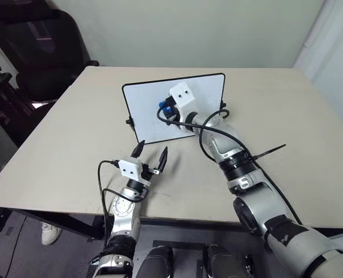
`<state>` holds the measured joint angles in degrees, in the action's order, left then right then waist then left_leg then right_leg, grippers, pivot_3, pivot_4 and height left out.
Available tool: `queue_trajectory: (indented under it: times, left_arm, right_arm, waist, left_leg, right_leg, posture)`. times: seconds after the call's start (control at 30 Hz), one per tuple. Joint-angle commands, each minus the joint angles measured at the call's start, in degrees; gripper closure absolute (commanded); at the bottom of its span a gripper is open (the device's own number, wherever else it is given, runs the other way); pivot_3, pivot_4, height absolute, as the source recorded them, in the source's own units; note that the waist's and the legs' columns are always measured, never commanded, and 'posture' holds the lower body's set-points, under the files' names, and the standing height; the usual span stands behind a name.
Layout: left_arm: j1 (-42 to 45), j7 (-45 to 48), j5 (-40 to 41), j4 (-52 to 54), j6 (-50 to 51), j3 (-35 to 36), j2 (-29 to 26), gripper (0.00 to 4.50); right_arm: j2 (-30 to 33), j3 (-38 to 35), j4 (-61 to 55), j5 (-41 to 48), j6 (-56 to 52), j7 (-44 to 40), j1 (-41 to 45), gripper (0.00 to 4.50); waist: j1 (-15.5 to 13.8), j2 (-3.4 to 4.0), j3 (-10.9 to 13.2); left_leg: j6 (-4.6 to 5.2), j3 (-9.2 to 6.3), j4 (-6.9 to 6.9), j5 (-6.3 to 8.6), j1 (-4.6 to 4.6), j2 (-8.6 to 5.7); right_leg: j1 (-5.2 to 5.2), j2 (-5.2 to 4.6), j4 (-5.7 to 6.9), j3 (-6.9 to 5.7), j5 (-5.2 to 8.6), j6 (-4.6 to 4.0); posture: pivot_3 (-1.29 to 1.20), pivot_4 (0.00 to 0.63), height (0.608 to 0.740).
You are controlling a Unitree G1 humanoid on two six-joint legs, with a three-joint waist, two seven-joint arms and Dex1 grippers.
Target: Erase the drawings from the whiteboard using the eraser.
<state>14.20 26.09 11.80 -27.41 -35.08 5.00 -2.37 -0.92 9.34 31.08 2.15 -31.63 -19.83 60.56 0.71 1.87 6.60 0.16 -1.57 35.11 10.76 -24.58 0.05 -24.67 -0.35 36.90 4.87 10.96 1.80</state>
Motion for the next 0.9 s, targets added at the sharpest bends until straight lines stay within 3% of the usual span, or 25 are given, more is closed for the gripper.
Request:
queue_trajectory:
  times: [0.03,0.43,0.9]
  left_arm:
    - [-1.3,-1.3,-0.7,2.5,2.3,-1.3,0.7,0.0]
    - [-3.2,-3.4,-1.0,10.3,7.6,-2.5,0.8,0.0]
    - [-2.6,-4.2,-0.7,13.0,10.7,-3.7,0.9,0.0]
  right_arm:
    - [-0.9,0.1,3.4,-1.4,2.6,1.3,3.1,3.44]
    - [0.5,-1.8,12.2,-2.4,1.1,6.1,5.5,3.44]
    - [2.1,-4.1,12.5,-1.2,0.7,6.6,7.1,3.44]
  waist:
    - [0.1,-0.06,0.0]
    - [0.3,-1.34,0.7]
    - [-0.1,-1.59,0.9]
  left_leg:
    - [0.01,0.0,0.04,-0.01,-0.02,0.0]
    - [-0.07,0.0,0.12,0.04,-0.07,0.0]
    - [-0.04,0.0,0.16,0.01,-0.38,0.01]
  right_leg:
    - [-0.02,0.0,0.0,-0.01,0.0,-0.01]
    - [-0.11,-0.05,-0.04,0.0,-0.1,-0.17]
    - [-0.37,-0.06,-0.03,-0.08,-0.53,-0.5]
  posture:
    - [0.0,0.15,0.74]
    - [0.0,0.15,0.74]
    - [0.0,0.15,0.74]
